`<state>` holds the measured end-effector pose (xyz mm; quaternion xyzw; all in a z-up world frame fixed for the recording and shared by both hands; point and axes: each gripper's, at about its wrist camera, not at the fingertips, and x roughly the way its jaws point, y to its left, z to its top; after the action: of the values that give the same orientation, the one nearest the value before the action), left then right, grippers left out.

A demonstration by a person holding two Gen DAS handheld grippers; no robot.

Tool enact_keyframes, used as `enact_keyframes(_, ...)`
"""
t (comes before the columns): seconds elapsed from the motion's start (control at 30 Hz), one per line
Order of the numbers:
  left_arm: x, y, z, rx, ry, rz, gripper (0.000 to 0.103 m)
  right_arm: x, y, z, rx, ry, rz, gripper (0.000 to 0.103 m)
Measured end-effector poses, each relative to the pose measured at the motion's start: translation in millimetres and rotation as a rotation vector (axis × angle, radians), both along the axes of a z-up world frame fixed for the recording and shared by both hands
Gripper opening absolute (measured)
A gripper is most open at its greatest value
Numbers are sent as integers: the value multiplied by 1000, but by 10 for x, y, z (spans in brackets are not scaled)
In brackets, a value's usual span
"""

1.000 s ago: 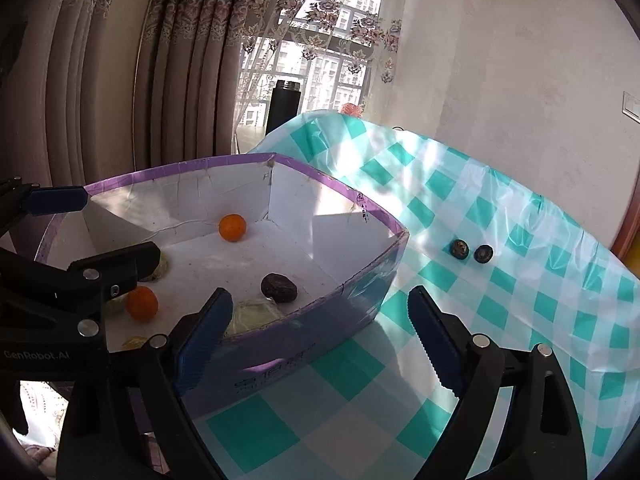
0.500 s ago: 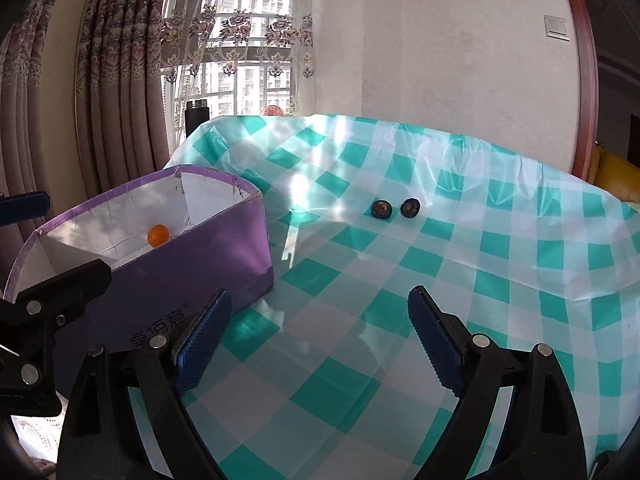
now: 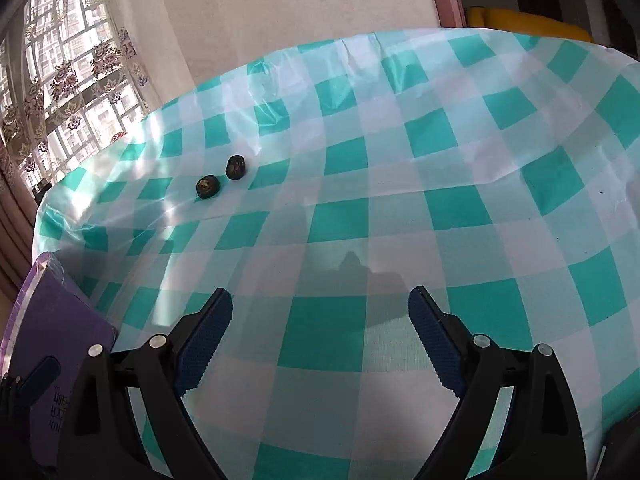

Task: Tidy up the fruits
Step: 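Move both open tools back to the two dark brown fruits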

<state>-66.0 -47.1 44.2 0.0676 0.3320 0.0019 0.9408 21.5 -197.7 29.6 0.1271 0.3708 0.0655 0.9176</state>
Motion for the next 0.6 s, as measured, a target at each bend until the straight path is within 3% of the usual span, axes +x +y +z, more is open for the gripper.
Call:
enact_keyframes(0.17, 719, 259, -229, -147, 97, 125, 101, 623, 105, -18, -46, 5, 18, 87)
enact_keyframes(0.4, 1394, 622, -253, -289, 107, 221, 101, 1218, 528, 20, -156, -51, 131, 86)
enact_keyframes(0.6, 1818, 946, -264, -382, 98, 379, 101, 1616, 927, 19, -259, -79, 211, 86)
